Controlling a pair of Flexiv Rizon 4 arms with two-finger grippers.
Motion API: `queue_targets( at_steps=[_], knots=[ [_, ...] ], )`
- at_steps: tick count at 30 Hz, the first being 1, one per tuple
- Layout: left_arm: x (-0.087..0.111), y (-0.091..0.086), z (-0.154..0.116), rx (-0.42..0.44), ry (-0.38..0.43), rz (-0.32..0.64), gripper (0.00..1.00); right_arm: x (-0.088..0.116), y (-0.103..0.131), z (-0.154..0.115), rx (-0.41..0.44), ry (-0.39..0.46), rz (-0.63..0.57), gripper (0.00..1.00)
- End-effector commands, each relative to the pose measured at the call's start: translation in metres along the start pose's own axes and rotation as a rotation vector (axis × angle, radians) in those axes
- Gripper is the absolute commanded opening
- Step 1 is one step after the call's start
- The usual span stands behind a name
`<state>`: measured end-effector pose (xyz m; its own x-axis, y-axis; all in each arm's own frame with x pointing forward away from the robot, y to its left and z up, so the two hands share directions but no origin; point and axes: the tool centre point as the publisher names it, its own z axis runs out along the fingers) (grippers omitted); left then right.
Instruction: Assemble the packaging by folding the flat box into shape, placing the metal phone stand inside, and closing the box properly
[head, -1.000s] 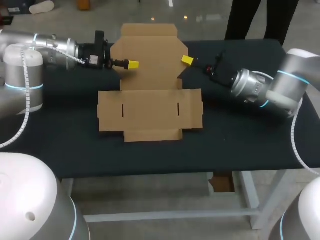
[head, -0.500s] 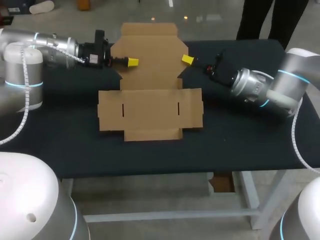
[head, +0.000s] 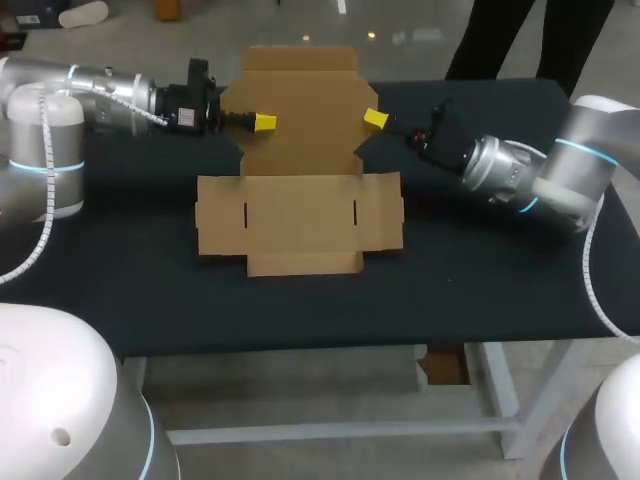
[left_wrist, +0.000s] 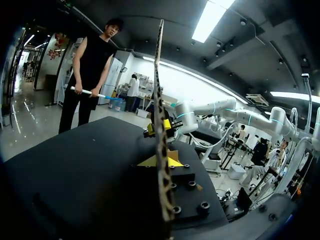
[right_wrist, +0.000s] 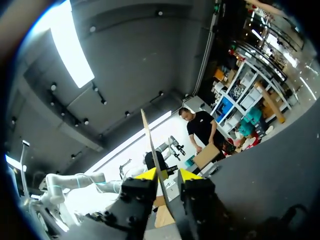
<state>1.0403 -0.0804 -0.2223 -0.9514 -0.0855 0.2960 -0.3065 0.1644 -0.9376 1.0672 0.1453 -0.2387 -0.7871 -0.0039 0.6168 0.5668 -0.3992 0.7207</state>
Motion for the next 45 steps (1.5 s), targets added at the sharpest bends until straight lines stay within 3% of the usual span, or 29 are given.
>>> queue_targets(
  at_steps=[1,19,23,24,25,45],
  knots=[
    [-0.004,0.000,-0.002,0.000,0.014,0.004,0.00,0.007,0.009,-0.006,0.021,-0.038,-0.018,0.48],
    [-0.018,-0.017,0.000,0.015,0.006,0.015,0.00,0.053,0.024,-0.069,0.081,-0.300,-0.144,0.43],
    [-0.020,-0.023,0.004,0.015,0.007,0.025,0.00,0.066,0.018,-0.088,0.104,-0.354,-0.178,0.18],
    [-0.020,-0.025,0.006,0.014,0.007,0.029,0.00,0.069,0.016,-0.091,0.109,-0.365,-0.184,0.02],
    [-0.020,-0.027,0.007,0.012,0.008,0.033,0.00,0.071,0.015,-0.095,0.117,-0.372,-0.191,0.00],
    [-0.014,-0.054,0.028,0.005,0.020,0.106,0.00,0.121,-0.019,-0.150,0.192,-0.549,-0.377,0.00]
  ],
)
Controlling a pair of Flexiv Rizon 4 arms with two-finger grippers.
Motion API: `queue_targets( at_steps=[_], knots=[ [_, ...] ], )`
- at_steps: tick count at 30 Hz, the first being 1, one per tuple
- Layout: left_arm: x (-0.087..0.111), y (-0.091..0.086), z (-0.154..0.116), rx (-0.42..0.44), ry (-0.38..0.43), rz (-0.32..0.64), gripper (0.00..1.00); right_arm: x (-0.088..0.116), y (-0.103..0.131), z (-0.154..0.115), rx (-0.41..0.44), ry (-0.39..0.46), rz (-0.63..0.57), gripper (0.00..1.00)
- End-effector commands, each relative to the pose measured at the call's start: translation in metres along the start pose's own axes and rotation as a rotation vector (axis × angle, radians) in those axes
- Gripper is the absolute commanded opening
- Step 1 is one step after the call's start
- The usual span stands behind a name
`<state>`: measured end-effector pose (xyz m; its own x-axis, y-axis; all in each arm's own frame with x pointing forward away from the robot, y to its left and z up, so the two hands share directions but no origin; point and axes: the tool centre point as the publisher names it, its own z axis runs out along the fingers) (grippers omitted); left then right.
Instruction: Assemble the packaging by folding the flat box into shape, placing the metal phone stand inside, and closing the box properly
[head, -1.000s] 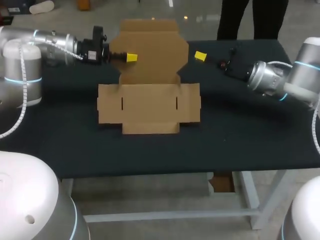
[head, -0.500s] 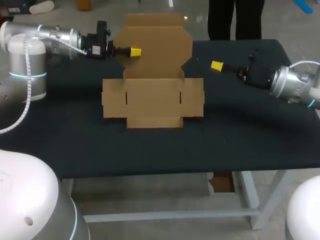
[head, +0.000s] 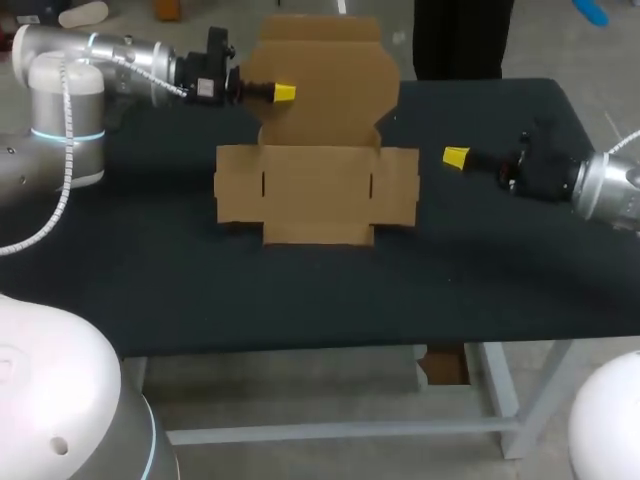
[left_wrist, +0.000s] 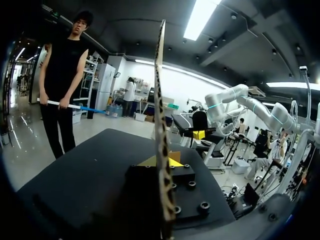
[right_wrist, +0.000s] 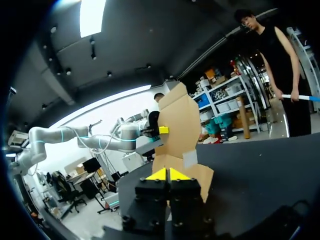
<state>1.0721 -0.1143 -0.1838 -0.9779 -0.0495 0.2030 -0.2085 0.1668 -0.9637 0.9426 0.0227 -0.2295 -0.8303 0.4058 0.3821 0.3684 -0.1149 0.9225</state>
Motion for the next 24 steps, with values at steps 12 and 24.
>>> queue_targets(
  at_steps=[12,24],
  knots=[
    [0.007,-0.020,0.008,0.010,0.008,0.045,0.00,0.019,-0.010,-0.025,-0.008,-0.222,-0.040,0.00],
    [0.007,-0.021,0.008,0.010,0.008,0.047,0.00,0.019,-0.010,-0.025,-0.008,-0.222,-0.040,0.00]
  ],
)
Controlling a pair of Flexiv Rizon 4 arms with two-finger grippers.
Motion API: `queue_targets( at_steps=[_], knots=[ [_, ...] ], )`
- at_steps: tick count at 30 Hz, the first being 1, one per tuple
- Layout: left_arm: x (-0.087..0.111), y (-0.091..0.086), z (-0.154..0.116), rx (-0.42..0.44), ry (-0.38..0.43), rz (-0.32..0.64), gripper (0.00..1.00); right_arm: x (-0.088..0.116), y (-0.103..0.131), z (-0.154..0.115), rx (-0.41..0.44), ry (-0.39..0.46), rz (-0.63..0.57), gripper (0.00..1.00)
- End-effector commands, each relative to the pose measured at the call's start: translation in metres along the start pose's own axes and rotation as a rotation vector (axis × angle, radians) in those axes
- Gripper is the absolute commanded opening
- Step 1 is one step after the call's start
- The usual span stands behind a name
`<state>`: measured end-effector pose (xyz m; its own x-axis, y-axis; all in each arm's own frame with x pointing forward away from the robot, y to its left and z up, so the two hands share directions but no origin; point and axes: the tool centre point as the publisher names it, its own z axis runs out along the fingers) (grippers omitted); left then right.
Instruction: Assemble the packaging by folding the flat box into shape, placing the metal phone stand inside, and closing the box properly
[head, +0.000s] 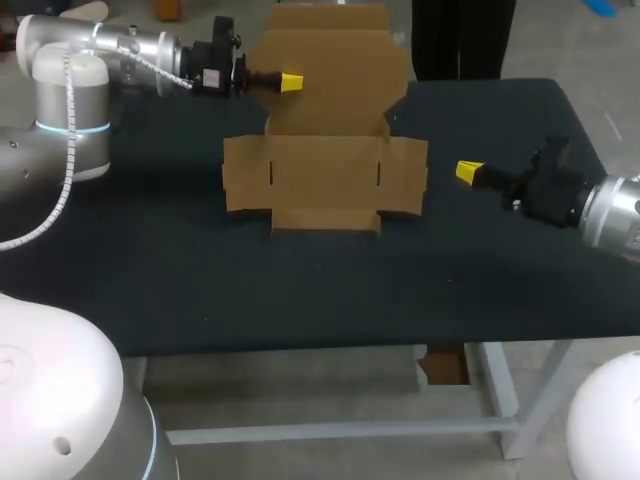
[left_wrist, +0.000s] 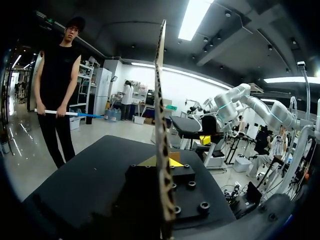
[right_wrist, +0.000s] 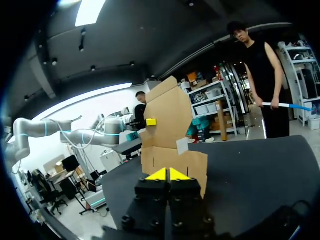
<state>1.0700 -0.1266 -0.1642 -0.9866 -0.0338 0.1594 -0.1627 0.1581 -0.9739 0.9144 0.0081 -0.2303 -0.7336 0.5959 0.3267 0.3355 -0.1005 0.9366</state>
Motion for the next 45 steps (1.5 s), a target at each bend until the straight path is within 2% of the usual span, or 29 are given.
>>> queue_targets(
  at_steps=[1,5,8,10,15,21,30,45],
  knots=[
    [0.001,-0.001,-0.001,-0.001,0.000,0.000,0.00,0.001,0.000,0.000,-0.003,-0.004,-0.002,0.00],
    [0.001,-0.001,-0.001,-0.001,0.000,0.000,0.00,0.001,0.000,0.000,-0.003,-0.004,-0.002,0.00],
    [0.005,-0.003,-0.001,-0.015,-0.012,0.012,0.00,0.012,0.003,0.003,0.005,0.013,-0.062,0.00],
    [0.008,-0.006,-0.002,-0.017,-0.014,0.005,0.00,0.017,0.001,-0.006,0.021,0.016,-0.099,0.00],
    [0.015,-0.014,-0.003,-0.016,-0.043,-0.032,0.00,0.024,-0.011,-0.030,0.045,0.016,-0.167,0.00],
    [0.027,-0.018,-0.006,0.018,-0.034,-0.055,0.00,0.032,-0.024,-0.050,0.073,0.017,-0.239,0.00],
    [0.044,-0.018,0.000,0.039,-0.008,-0.104,0.00,0.046,-0.045,-0.057,0.144,0.048,-0.346,0.00],
    [0.039,0.001,0.016,0.016,0.014,-0.124,0.00,0.064,-0.087,-0.055,0.149,0.116,-0.297,0.00]
  ],
)
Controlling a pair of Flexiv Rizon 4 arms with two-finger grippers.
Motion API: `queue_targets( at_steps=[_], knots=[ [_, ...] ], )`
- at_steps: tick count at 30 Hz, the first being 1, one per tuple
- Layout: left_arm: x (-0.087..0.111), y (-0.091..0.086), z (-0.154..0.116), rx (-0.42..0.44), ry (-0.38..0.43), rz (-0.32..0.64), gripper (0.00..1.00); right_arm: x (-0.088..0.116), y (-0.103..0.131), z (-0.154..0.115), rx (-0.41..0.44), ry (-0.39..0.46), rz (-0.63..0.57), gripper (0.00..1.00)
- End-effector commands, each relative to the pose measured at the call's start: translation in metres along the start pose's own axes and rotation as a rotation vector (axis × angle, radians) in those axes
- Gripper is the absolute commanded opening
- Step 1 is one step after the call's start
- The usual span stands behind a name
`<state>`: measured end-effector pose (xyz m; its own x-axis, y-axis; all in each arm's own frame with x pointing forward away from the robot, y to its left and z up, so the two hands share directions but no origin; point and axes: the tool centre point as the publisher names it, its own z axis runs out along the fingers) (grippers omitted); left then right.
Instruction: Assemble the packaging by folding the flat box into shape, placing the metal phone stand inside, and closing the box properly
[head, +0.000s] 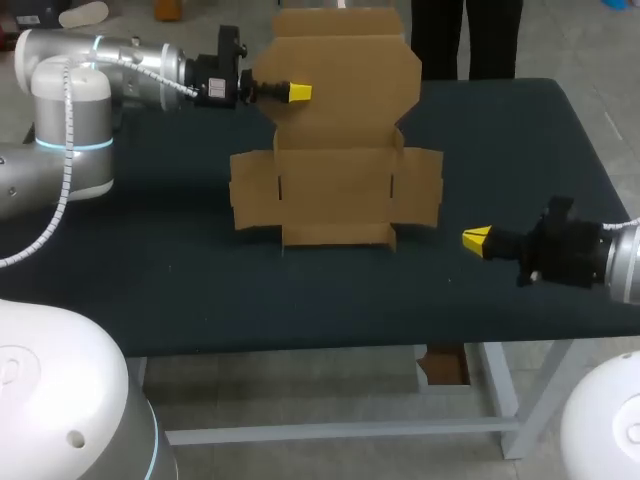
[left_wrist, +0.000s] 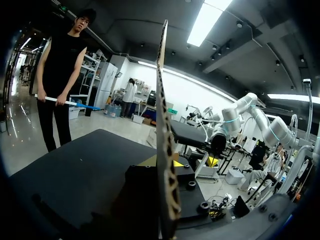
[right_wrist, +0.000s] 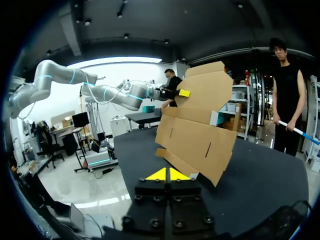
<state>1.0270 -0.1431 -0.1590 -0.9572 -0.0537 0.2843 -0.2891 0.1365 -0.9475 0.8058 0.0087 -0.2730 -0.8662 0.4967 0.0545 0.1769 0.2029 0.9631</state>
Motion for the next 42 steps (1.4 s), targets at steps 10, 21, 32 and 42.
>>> queue_targets(
  at_steps=[10,21,32,42],
  knots=[
    [-0.011,0.008,0.000,0.010,0.023,0.035,0.00,0.010,-0.021,0.027,0.022,0.053,0.009,0.00],
    [-0.011,0.014,0.002,0.014,0.010,0.100,0.00,0.020,-0.031,0.072,0.043,0.111,-0.001,0.00],
    [-0.003,0.017,-0.001,0.017,-0.016,0.136,0.00,0.026,-0.037,0.099,0.056,0.135,0.014,0.00],
    [0.001,0.023,0.000,0.015,-0.022,0.164,0.00,0.028,-0.040,0.116,0.034,0.107,0.067,0.00]
  ],
)
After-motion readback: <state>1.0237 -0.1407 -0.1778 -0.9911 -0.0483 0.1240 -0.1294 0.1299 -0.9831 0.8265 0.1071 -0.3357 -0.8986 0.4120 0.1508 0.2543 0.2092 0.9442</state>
